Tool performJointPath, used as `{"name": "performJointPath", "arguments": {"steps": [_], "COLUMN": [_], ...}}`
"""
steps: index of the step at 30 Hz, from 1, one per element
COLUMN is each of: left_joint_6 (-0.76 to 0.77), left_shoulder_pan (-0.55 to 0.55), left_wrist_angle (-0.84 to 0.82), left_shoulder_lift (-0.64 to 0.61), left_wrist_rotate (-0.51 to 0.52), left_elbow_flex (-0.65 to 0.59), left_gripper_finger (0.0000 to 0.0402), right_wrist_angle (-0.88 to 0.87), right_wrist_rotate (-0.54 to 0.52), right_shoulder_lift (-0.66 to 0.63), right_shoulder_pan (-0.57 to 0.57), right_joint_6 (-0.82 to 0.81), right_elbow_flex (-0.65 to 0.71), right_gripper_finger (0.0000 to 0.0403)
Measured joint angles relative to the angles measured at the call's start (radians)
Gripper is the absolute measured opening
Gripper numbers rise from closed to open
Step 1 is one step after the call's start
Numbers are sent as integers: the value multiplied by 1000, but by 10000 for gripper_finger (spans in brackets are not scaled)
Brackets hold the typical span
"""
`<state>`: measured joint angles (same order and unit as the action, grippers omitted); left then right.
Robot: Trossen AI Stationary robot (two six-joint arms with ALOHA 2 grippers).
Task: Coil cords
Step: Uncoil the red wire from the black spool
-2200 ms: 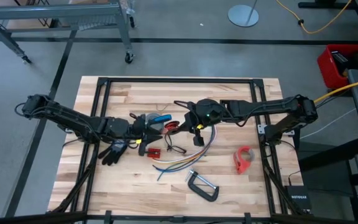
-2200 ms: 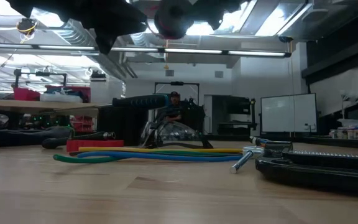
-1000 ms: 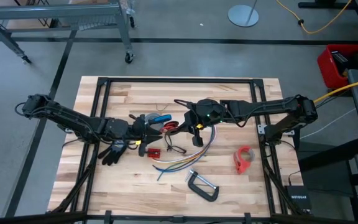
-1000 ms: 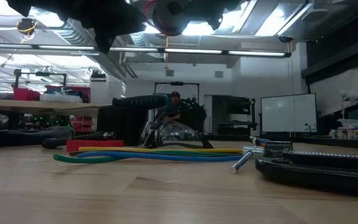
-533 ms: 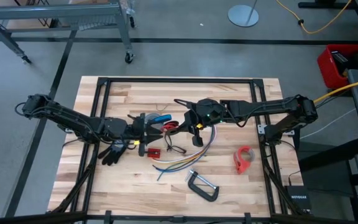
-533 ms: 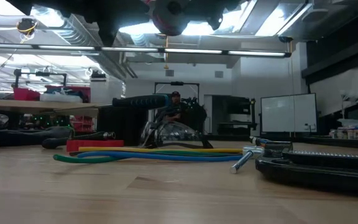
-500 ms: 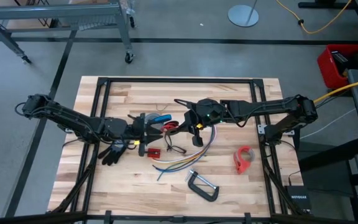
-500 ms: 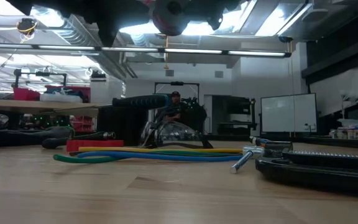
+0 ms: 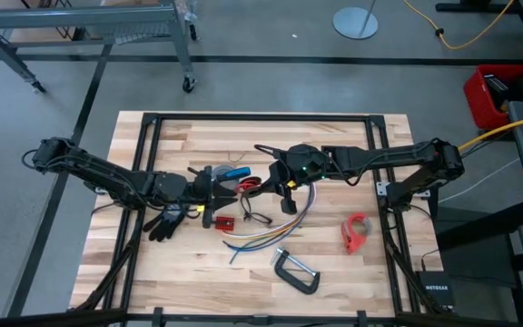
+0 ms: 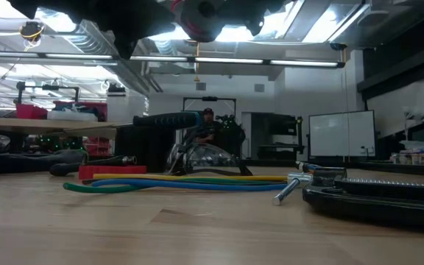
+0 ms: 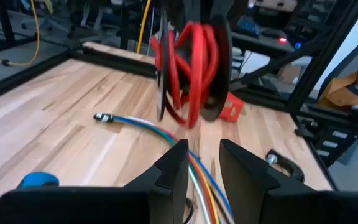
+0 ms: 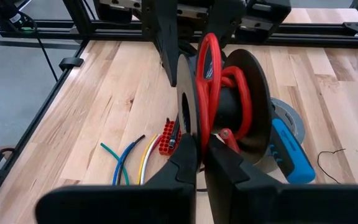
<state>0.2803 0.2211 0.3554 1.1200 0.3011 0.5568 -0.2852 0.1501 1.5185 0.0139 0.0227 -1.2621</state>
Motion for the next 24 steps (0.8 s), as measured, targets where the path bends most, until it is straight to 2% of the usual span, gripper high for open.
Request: {"name": "performJointPath", "arguments": {"steps": [6, 21, 24], "left_joint_6": [-20, -74, -74], "left_shoulder_pan": [0, -1, -1], "left_wrist_angle": [5, 79, 74], "left_shoulder_lift": [0, 0, 0], "left_wrist_rotate": [54, 55, 55], "left_elbow_flex": [0, 0, 0], "left_gripper_finger": [84, 84, 69], "right_wrist_angle": [0, 1, 1], "right_wrist_rotate": [0, 0, 0], "right_shoulder_lift": [0, 0, 0], "right_shoulder_pan": [0, 0, 0], "right_joint_6": [0, 0, 0], "right_elbow_flex": [0, 0, 0], "right_gripper_finger": [15, 15, 15]}}
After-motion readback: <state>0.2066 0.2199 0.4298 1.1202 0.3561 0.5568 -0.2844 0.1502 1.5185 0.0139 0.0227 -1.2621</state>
